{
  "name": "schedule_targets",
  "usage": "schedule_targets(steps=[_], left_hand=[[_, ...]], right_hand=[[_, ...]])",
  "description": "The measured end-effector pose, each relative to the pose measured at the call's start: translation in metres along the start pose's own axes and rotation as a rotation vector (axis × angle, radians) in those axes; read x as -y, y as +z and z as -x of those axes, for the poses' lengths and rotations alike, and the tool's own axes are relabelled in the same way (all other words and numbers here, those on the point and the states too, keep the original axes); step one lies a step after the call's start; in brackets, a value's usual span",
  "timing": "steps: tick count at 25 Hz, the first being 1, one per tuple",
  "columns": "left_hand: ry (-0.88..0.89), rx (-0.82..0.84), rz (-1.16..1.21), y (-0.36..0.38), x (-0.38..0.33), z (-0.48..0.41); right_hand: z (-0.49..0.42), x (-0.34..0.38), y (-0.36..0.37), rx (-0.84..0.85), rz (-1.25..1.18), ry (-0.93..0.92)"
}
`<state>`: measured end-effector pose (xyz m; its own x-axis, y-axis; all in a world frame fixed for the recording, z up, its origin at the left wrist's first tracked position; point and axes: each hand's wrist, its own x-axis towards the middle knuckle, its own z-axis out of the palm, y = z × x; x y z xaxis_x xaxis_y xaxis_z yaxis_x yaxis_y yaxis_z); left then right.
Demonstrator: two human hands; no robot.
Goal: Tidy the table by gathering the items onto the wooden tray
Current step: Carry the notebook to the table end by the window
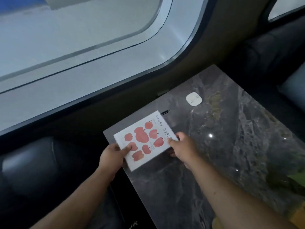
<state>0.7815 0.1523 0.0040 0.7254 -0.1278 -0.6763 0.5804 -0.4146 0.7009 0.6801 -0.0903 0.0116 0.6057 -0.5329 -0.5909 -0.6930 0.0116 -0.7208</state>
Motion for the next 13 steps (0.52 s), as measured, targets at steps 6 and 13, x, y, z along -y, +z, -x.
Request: schedule_targets(steps=[6, 13], left_hand=[[-0.013, -0.131, -0.057, -0.018, 0.007, -0.036], [-0.009, -0.168, -0.142, -0.029, 0.004, -0.051]], right_hand=[[-0.037, 0.025, 0.032, -0.030, 0.351, -0.087], [-0.050, 0.031, 0.048, -0.020, 0.393, -0.103]])
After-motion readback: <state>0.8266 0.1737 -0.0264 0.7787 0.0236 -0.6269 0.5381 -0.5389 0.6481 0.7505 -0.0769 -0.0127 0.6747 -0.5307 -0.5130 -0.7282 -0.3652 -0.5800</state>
